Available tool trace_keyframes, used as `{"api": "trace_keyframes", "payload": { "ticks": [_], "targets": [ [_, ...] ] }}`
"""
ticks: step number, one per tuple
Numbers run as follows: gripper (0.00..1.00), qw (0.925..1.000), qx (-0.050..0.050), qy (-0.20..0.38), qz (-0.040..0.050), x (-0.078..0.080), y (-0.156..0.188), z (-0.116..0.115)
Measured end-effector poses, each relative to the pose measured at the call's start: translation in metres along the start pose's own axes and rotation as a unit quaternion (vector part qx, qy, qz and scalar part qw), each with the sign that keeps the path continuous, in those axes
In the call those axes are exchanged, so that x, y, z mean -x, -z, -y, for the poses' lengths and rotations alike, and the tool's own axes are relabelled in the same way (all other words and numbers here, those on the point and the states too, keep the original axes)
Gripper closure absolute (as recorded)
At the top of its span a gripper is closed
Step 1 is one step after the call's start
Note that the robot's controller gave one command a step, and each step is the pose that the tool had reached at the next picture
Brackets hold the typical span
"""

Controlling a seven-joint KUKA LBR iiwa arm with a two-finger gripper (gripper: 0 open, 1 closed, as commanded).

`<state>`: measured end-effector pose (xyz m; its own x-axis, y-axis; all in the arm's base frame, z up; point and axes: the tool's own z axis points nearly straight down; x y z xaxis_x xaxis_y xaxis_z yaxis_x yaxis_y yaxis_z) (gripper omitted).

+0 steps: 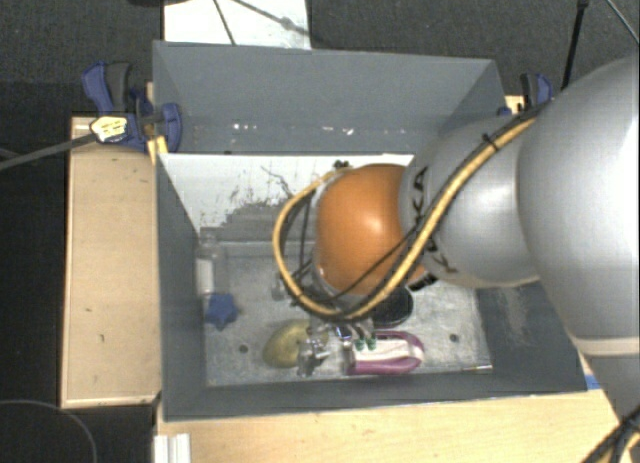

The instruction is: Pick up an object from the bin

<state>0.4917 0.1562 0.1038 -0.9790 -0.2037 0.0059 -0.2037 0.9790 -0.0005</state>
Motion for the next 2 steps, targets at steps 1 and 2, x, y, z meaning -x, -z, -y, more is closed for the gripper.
{"api": "trace_keyframes", "payload": {
  "ticks": [1,2],
  "targets": [
    [0.00,0.9981,0.000,0.061,0.0019,-0.0014,-0.0296,0.0178],
    [1.00,0.9983,0.000,0.058,0.0026,-0.0010,-0.0287,0.0169]
  ]
}}
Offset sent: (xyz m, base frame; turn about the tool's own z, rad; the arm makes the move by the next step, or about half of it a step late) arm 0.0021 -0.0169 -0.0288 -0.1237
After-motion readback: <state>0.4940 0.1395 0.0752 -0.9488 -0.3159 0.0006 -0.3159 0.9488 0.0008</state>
